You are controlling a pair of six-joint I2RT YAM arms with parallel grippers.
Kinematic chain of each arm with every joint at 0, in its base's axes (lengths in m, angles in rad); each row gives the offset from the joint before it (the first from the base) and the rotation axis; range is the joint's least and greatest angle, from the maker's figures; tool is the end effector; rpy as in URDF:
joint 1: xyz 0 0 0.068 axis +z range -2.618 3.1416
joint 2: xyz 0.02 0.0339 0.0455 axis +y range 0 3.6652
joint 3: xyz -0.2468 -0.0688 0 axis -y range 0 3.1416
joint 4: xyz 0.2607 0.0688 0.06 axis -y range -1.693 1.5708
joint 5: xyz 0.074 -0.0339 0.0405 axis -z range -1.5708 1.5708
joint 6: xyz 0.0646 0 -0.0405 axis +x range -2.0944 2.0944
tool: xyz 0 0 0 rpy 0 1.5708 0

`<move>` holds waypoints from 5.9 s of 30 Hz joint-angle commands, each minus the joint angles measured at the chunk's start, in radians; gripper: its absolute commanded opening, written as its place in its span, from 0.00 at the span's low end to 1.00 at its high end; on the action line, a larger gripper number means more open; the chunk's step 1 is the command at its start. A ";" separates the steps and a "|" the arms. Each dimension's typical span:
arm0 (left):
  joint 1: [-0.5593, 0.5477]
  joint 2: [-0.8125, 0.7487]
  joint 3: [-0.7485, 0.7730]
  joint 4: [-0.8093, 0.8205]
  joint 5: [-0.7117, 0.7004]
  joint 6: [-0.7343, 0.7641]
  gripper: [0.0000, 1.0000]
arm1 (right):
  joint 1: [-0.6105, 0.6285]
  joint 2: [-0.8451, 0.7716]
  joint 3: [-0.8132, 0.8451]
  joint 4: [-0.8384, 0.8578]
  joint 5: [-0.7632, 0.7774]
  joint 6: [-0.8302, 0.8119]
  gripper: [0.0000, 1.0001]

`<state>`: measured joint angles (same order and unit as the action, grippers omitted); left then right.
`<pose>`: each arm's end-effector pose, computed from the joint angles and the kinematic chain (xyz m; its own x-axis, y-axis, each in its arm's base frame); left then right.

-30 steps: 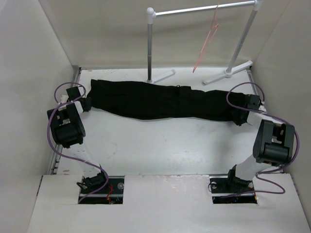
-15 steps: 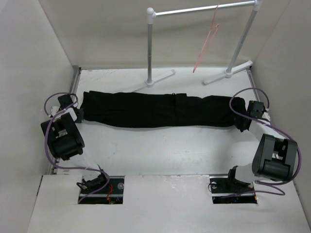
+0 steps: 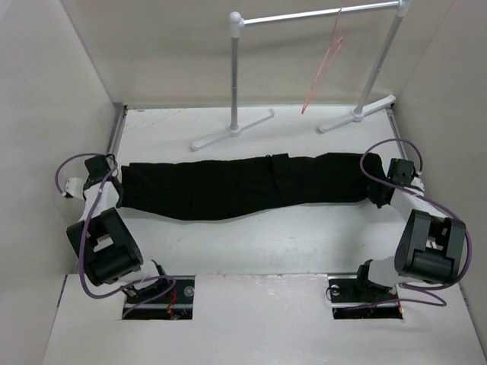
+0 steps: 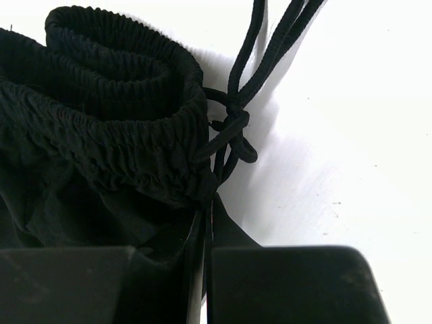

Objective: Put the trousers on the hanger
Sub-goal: Fold the trousers at the center of the board.

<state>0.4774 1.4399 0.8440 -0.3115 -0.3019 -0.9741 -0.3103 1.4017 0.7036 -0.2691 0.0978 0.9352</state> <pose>0.2761 0.1644 0.1546 0.1042 -0.8353 -0.5398 -0.9168 0.1298 -0.3777 0.2792 -0.0962 0.1213 -0.1784 0.8982 -0.4017 0.8426 0.3503 0.4090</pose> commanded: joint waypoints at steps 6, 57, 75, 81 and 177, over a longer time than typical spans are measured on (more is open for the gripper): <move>-0.042 0.036 0.118 0.006 -0.046 0.009 0.12 | -0.017 -0.010 0.004 0.028 0.062 0.002 0.02; -0.797 -0.124 -0.016 0.207 0.079 0.086 0.55 | -0.155 -0.078 -0.001 0.123 -0.152 -0.095 0.92; -0.756 -0.275 -0.022 0.078 0.055 0.089 0.54 | -0.129 -0.211 -0.026 0.076 0.060 -0.029 0.15; -0.742 -0.354 0.019 -0.030 0.056 0.109 0.54 | -0.128 -0.538 0.077 -0.125 0.144 -0.117 0.15; -0.208 -0.052 -0.002 0.063 0.262 0.302 0.41 | 1.661 -0.362 0.410 -0.171 0.407 -0.303 0.66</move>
<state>0.2695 1.3834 0.8181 -0.2852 -0.0673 -0.6807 1.4101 1.0973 1.1408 -0.5900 0.6186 0.5453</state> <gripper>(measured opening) 0.424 0.656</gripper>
